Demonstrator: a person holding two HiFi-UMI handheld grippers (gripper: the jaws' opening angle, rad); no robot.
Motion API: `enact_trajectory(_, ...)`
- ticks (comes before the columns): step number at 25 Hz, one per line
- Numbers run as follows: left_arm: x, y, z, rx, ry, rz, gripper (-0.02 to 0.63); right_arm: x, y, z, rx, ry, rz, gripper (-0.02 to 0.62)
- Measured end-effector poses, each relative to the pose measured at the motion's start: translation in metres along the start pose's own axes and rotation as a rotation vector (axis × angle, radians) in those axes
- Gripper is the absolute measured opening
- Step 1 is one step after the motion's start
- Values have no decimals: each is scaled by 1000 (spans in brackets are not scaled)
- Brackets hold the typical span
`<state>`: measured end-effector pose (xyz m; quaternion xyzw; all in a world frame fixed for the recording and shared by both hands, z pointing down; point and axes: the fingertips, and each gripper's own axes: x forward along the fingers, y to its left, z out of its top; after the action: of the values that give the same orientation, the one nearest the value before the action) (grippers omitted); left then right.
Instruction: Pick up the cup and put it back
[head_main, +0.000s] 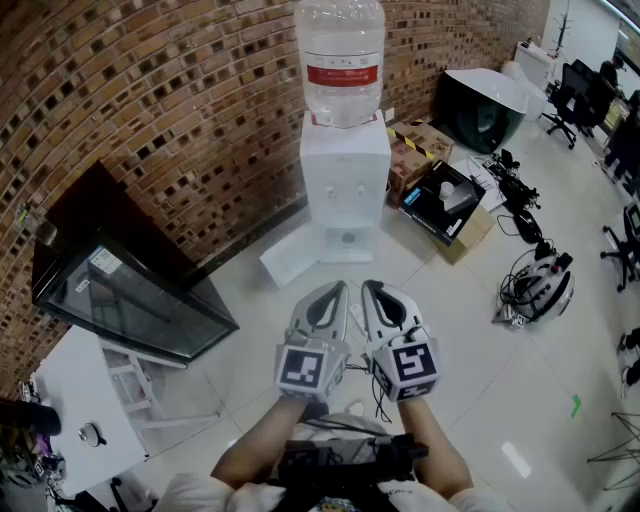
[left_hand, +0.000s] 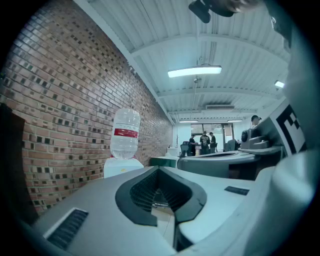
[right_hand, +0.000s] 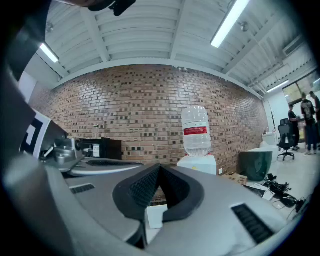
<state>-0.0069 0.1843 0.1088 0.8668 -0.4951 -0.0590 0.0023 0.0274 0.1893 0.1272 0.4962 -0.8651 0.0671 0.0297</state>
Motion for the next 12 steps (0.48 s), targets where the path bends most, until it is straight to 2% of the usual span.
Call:
enact_trajectory(6, 28, 25, -19, -20, 24, -4, -6, 36, -17, -10, -6, 10, -21, 3)
enact_trajectory(12, 82, 70, -26, -32, 16, -49, -6, 101, -38, -7, 11, 18, -58, 4)
